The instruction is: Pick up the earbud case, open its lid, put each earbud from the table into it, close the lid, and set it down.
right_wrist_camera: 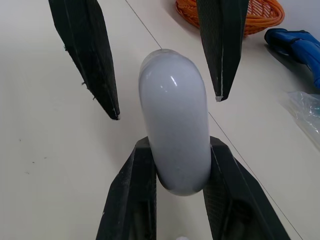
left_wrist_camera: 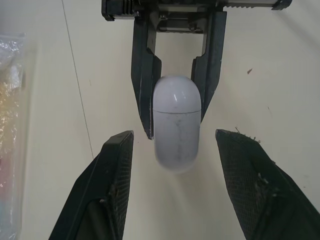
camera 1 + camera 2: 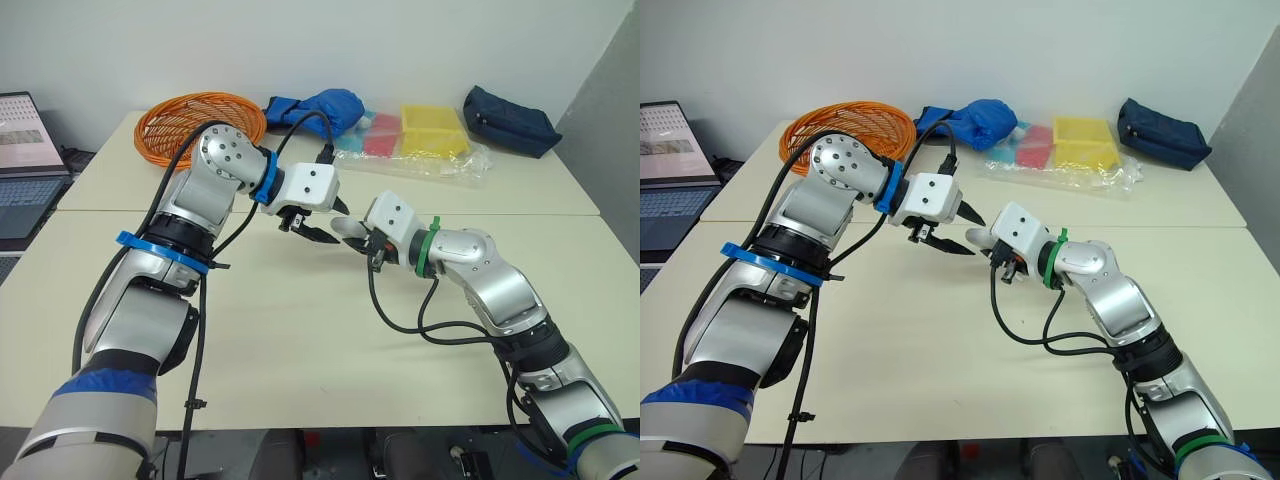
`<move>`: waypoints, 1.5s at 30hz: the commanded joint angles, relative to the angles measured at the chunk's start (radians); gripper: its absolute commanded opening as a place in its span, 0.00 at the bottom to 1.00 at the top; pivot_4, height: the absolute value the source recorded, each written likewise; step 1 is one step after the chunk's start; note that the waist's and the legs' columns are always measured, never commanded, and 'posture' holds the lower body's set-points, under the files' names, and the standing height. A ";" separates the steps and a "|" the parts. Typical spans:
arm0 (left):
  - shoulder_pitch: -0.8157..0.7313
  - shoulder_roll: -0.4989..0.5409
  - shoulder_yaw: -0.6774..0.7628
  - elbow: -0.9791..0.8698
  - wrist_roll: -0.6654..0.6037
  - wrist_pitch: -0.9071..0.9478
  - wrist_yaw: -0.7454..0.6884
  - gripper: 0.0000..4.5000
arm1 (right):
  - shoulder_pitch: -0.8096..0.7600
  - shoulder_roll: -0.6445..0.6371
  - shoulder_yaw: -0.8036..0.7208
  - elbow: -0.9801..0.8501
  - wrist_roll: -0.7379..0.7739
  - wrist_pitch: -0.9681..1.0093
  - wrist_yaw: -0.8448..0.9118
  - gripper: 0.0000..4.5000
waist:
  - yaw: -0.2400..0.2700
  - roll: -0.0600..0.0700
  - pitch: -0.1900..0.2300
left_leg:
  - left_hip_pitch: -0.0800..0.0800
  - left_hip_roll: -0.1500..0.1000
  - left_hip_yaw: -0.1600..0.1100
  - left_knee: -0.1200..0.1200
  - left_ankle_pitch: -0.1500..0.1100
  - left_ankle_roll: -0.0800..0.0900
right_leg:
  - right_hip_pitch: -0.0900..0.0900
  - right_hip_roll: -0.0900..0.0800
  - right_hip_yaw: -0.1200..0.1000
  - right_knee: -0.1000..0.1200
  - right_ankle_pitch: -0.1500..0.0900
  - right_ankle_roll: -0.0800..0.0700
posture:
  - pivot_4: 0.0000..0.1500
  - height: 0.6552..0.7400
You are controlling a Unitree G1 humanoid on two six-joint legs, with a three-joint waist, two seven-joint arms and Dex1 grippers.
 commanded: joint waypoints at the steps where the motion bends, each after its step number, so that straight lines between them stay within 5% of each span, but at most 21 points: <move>1: -0.004 -0.007 0.021 -0.017 0.002 -0.012 -0.004 0.60 | -0.020 0.009 -0.021 -0.054 -0.006 -0.001 -0.007 0.19 | 0.000 0.000 0.000 | 0.000 0.000 0.000 0.000 0.000 0.000 | 0.000 0.000 0.000 0.000 0.000 0.000 | 1.00 1.00; 8: -0.006 -0.011 0.027 -0.011 0.009 -0.010 0.001 0.60 | -0.019 0.010 -0.023 -0.054 -0.015 0.001 -0.004 0.19 | 0.000 0.000 0.000 | 0.000 0.000 0.000 0.000 0.000 0.000 | 0.000 0.000 0.000 0.000 0.000 0.000 | 1.00 1.00; 16: 0.000 -0.008 0.030 -0.025 0.006 0.000 -0.004 0.17 | -0.020 0.015 -0.027 -0.047 -0.020 -0.003 0.001 0.19 | 0.000 0.000 0.000 | 0.000 0.000 0.000 0.000 0.000 0.000 | 0.000 0.000 0.000 0.000 0.000 0.000 | 1.00 1.00; 34: -0.004 -0.017 0.031 -0.025 0.012 0.037 0.010 0.17 | -0.036 0.014 -0.045 -0.047 -0.019 0.005 -0.001 0.19 | 0.000 0.000 0.000 | 0.000 0.000 0.000 0.000 0.000 0.000 | 0.000 0.000 0.000 0.000 0.001 -0.001 | 1.00 1.00; 45: 0.065 -0.017 0.106 -0.022 -0.061 0.242 0.044 0.17 | 0.008 -0.096 -0.129 -0.139 0.050 0.041 0.078 0.98 | -0.001 0.000 0.000 | 0.000 0.000 0.000 0.000 0.000 0.000 | 0.000 0.000 0.000 0.000 0.001 -0.001 | 1.00 1.00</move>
